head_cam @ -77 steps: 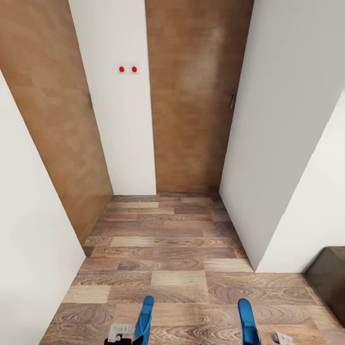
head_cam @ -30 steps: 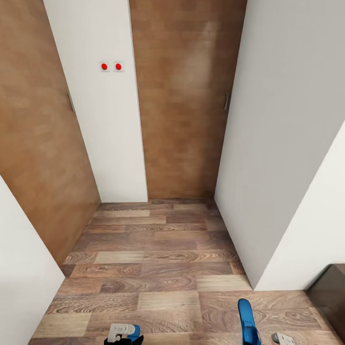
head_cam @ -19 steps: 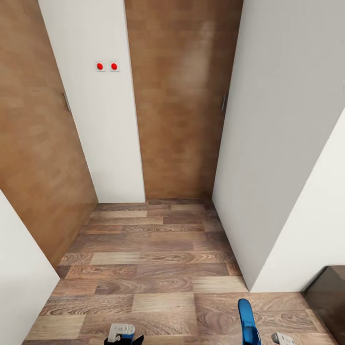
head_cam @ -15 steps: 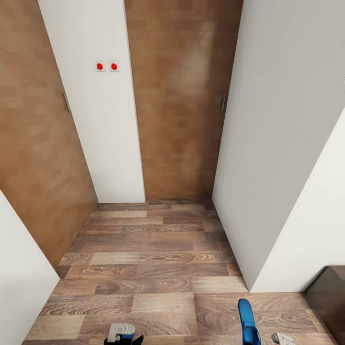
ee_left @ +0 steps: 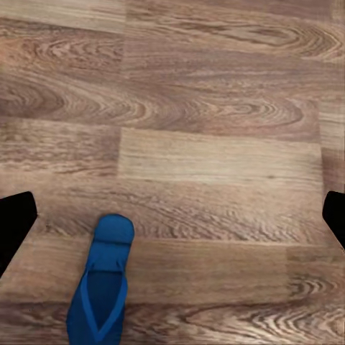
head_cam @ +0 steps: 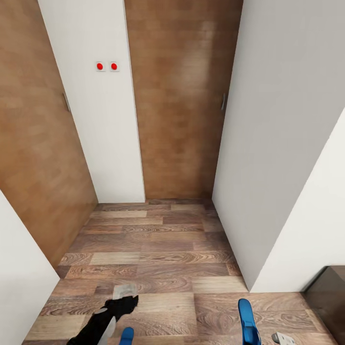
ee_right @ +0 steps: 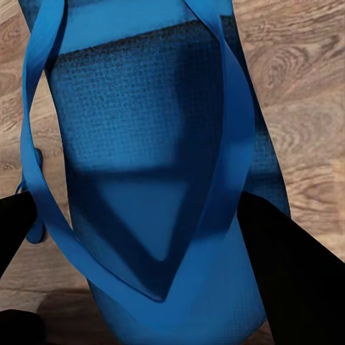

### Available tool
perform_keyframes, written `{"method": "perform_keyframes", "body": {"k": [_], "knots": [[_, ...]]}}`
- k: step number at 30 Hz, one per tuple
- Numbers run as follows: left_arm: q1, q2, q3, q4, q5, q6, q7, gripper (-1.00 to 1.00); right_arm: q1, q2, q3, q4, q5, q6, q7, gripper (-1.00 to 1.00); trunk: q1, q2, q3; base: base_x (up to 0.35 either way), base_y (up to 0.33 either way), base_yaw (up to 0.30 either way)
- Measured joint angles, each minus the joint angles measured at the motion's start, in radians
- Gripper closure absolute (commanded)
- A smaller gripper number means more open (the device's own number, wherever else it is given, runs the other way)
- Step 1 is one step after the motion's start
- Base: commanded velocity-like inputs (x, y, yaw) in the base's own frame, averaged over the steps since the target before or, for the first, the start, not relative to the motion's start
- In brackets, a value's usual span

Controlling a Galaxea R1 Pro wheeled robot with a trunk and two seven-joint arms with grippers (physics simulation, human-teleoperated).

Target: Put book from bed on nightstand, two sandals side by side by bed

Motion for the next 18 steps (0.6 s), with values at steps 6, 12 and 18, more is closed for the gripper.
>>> {"method": "perform_keyframes", "body": {"k": [6,12,18], "knots": [[-0.073,-0.008,-0.002,0.015,-0.001,-0.002,0.12,-1.0,0.0,0.0,0.0,0.0,0.0,0.0,0.0,1.0,0.0,0.0,0.0,0.0,0.0,0.0],[-0.081,-0.005,-0.005,0.157,-0.003,-0.073,0.142,-1.0,0.0,0.0,0.0,0.0,0.0,0.0,0.0,1.0,0.0,0.0,0.0,0.0,0.0,0.0],[-0.081,-0.002,-0.091,0.18,-0.001,-0.085,0.131,-1.0,0.0,0.0,0.0,0.0,0.0,0.0,0.0,1.0,0.0,0.0,0.0,0.0,0.0,0.0]]}}
